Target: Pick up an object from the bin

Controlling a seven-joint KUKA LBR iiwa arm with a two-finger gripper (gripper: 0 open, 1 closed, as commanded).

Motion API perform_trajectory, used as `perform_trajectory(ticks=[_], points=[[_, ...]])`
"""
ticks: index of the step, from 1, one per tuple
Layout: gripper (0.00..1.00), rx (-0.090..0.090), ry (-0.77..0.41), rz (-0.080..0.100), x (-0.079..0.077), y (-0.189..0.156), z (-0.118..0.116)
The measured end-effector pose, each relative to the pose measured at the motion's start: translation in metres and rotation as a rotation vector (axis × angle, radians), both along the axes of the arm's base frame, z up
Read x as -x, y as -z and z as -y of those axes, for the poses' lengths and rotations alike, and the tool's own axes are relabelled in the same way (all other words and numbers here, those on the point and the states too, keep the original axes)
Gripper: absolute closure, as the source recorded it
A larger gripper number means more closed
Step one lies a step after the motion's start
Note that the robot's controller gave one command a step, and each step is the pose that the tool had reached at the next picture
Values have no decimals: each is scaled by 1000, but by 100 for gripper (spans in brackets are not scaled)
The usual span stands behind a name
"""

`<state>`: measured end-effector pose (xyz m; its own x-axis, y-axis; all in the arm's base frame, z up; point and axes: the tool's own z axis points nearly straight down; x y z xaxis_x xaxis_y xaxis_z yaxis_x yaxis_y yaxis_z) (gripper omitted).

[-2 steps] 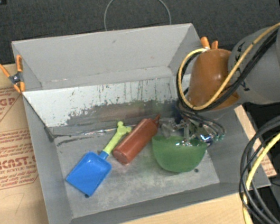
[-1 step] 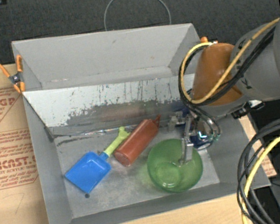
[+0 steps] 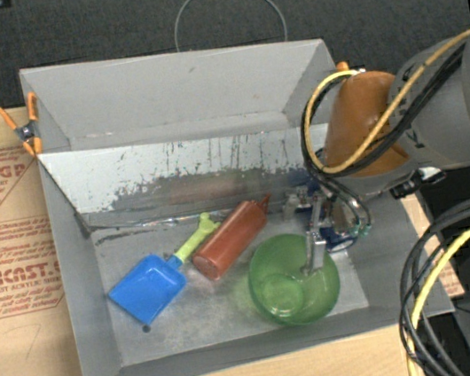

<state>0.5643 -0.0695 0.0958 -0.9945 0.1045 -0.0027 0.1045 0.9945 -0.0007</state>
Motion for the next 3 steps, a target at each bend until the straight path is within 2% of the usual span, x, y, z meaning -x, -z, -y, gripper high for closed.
perform_trajectory(ticks=[1, 2, 3], points=[[0, 0, -114, 0, -6, 21, -48], [100, 2, -245, 1, -1, 19, -77], [100, 2, -245, 1, -1, 19, -77]])
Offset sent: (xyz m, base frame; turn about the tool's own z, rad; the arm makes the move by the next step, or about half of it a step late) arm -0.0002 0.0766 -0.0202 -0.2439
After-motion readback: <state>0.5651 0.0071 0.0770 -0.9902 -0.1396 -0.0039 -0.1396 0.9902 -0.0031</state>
